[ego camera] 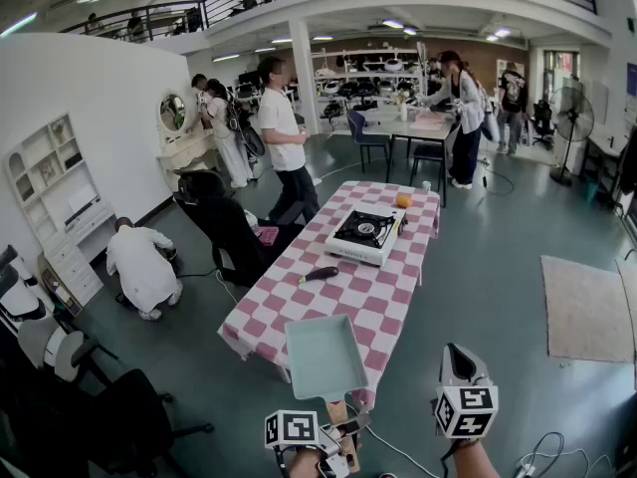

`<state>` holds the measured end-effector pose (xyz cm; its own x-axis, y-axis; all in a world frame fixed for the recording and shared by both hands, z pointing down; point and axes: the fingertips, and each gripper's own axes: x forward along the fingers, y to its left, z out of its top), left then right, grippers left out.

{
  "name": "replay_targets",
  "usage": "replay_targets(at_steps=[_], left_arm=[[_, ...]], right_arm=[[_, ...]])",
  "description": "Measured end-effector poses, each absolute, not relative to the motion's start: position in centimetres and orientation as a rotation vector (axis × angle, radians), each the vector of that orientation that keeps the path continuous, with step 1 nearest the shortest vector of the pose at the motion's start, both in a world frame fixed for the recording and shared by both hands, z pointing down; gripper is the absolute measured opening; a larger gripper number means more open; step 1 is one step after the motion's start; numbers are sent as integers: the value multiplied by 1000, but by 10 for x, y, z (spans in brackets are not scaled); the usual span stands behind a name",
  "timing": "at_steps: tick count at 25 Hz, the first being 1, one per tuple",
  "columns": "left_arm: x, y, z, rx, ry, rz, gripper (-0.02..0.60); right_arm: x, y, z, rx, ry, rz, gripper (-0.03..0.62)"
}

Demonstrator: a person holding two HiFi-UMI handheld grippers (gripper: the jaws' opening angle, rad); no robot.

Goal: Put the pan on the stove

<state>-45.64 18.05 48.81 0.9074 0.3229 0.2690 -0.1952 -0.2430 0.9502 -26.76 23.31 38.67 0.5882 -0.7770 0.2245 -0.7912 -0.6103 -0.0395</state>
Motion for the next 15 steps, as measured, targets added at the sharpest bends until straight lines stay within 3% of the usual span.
replay_targets(at_steps=[15], left_arm=[[-446, 156, 492, 1741, 134, 506, 18]], right_arm=[[-266, 212, 395, 2779, -1340, 377, 9]])
